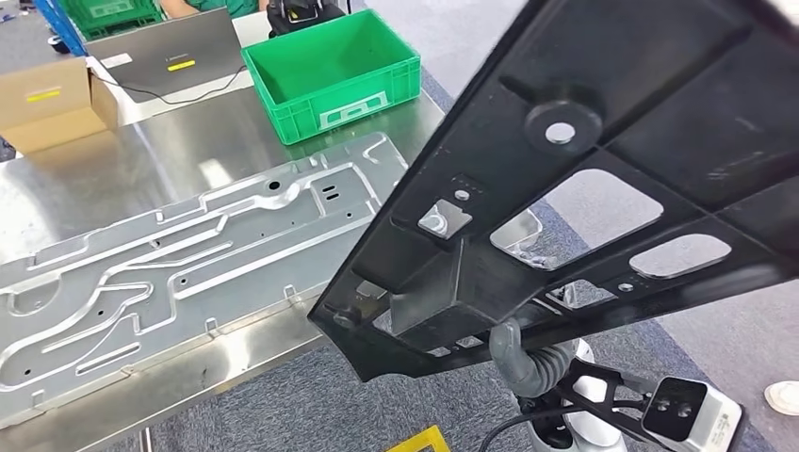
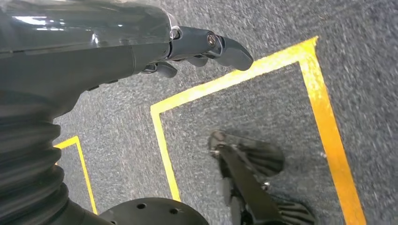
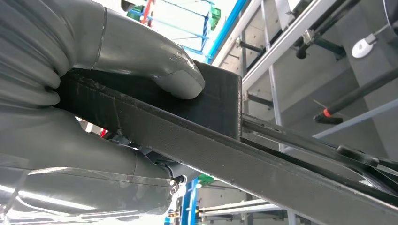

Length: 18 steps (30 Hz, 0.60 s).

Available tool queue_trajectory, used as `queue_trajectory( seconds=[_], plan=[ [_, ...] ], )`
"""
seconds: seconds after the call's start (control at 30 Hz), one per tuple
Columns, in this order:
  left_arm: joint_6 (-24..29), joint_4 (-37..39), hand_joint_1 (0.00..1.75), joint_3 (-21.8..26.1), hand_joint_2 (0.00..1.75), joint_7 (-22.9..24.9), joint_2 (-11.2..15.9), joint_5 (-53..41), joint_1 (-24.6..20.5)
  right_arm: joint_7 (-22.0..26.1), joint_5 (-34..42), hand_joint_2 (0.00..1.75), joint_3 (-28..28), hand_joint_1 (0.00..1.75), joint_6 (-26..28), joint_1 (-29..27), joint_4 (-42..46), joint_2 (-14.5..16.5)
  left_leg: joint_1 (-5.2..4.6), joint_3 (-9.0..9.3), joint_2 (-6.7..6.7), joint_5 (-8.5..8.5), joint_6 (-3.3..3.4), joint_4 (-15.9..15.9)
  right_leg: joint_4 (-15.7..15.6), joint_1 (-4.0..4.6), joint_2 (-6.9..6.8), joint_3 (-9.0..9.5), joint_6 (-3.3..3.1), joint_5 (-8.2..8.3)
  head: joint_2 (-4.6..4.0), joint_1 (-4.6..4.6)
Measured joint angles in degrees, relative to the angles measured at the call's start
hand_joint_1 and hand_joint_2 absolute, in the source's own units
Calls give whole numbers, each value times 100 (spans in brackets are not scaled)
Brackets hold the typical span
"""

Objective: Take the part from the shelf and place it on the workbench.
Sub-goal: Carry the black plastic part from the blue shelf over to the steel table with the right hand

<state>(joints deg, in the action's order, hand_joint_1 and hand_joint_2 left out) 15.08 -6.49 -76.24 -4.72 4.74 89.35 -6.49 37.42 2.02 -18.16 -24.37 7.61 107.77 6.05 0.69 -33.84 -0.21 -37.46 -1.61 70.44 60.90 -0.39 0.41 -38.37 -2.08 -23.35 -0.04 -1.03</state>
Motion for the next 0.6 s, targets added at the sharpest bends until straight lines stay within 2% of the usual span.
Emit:
queue_trajectory(
  seconds=[0.07,0.1,0.13,0.2,0.27,0.33,0.4,0.43,0.47,0.5,0.53,0.57,0.6],
  plan=[
    [0,2,0,0,175,-8,9,0,0,0,-11,175,0,175,14,-2,-1,0,-56,145,4,564,131,-664,-6,45,5,80,-5,-40,0,8],
    [0,3,0,0,175,-11,17,0,-5,1,-14,175,1,175,19,-4,-3,-1,-91,182,4,653,197,-891,-10,51,7,99,4,-50,0,11],
    [0,5,0,0,175,-14,25,0,-10,1,-18,175,2,175,24,-7,-6,-2,-123,193,-1,666,253,-1016,-15,46,12,106,29,-59,0,12],
    [0,7,0,0,175,-19,34,0,-12,1,-26,175,3,175,36,-16,-12,-4,-162,177,-17,604,321,-1083,-46,27,24,116,99,-62,0,5],
    [0,7,0,0,175,-22,36,0,3,0,-40,175,2,175,55,-26,-9,-4,-121,280,-11,886,351,-1259,3,34,27,135,162,-104,0,7],
    [-1,7,0,0,175,-23,29,0,7,-8,-70,175,-5,175,70,-42,-3,-3,-69,365,4,1095,358,-1392,406,33,22,-10,214,-375,0,14],
    [0,7,0,1,175,-21,24,0,5,-21,-112,175,-27,175,77,-85,-2,-2,-66,360,-9,1108,359,-1398,1066,-5,13,-310,274,-750,0,16],
    [1,7,0,2,175,-19,22,0,7,-26,-132,175,-43,175,80,-115,-3,-2,-62,353,-29,1103,351,-1392,1286,-31,6,-408,305,-832,0,16],
    [1,7,0,2,175,-16,20,0,12,-27,-146,175,-61,175,80,-142,-4,-2,-54,350,-60,1093,335,-1382,1315,-58,-1,-413,334,-802,0,15],
    [1,7,0,3,175,-14,17,0,14,-28,-155,175,-81,175,79,-160,-5,-2,-40,352,-98,1077,312,-1367,1128,-84,-3,-305,361,-666,0,15],
    [0,7,0,3,175,-15,13,0,13,-30,-159,175,-102,175,78,-170,-5,-2,-25,356,-145,1053,280,-1340,762,-112,18,-107,385,-472,0,16],
    [-1,7,0,4,175,-22,9,0,10,-30,-162,175,-121,175,77,-174,-9,-3,-11,346,-190,1023,241,-1312,411,-132,96,86,401,-345,0,17],
    [-2,7,0,5,175,-31,6,0,4,-31,-165,175,-140,175,73,-180,-15,-3,-7,327,-235,993,199,-1266,127,-144,172,231,390,-260,0,17]
  ],
)
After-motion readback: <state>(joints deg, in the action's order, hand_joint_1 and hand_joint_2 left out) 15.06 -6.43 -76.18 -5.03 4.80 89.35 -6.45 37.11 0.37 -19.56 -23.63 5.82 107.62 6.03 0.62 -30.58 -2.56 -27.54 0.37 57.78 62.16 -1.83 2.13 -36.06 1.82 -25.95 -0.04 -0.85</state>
